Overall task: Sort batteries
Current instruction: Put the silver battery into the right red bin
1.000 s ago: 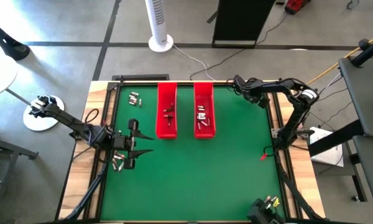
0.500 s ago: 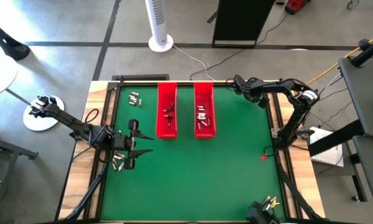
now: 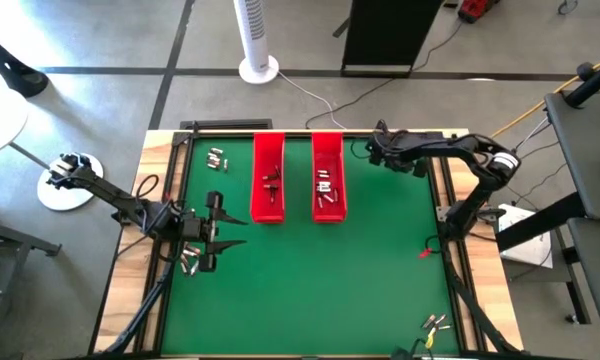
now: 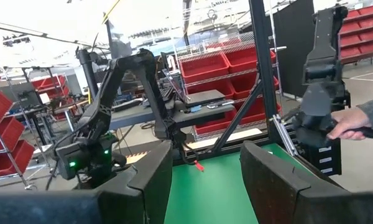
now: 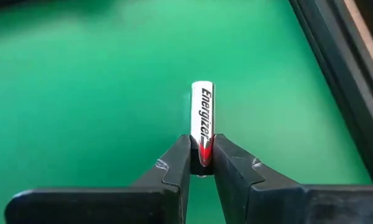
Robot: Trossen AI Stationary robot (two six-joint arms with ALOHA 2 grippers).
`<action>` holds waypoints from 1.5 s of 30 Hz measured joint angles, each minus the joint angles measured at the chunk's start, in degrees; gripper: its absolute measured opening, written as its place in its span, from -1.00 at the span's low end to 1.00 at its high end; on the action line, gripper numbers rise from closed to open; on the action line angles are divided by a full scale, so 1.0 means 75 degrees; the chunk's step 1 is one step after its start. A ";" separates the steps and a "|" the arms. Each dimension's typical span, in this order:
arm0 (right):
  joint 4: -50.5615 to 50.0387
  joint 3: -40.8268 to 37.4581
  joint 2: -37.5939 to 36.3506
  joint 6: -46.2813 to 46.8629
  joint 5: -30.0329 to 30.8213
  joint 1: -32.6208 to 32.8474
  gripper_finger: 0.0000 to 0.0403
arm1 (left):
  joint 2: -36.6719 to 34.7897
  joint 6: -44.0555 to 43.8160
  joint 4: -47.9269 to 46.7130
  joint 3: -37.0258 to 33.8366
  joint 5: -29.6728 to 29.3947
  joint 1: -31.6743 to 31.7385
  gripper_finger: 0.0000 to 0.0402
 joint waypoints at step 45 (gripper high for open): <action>-0.0087 -0.0526 -0.0129 0.0680 -0.0195 0.2157 -0.48 | -0.0102 -0.0044 -0.0052 0.0000 0.0003 -0.0058 -0.16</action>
